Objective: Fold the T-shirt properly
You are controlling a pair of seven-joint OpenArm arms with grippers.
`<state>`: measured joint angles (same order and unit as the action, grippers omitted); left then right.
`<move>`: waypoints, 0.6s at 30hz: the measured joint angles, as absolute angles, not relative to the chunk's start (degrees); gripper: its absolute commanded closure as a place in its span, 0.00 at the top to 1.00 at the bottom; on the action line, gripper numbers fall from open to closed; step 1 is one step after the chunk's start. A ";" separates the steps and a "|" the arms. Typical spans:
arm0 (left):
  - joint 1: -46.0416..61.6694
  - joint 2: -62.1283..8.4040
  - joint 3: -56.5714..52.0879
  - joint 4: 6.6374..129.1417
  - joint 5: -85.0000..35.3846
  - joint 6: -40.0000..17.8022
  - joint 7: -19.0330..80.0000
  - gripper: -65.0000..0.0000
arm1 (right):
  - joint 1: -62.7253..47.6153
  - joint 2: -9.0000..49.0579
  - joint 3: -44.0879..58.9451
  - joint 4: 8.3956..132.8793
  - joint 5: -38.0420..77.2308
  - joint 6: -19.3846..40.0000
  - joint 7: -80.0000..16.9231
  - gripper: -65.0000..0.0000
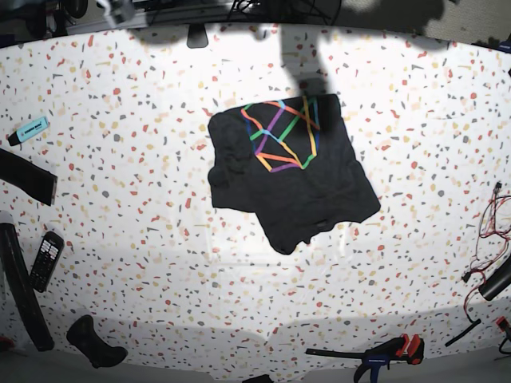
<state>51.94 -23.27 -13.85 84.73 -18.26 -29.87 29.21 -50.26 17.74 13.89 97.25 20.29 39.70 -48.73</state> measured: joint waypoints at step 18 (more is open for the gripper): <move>18.06 -13.82 -3.60 33.56 -13.39 -30.00 17.93 0.61 | -18.26 20.29 -14.83 33.85 10.39 24.64 -16.78 0.24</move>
<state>18.06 -13.82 -3.60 33.56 -13.39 -30.00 17.93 -18.26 20.29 -14.83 33.85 10.39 24.64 -16.78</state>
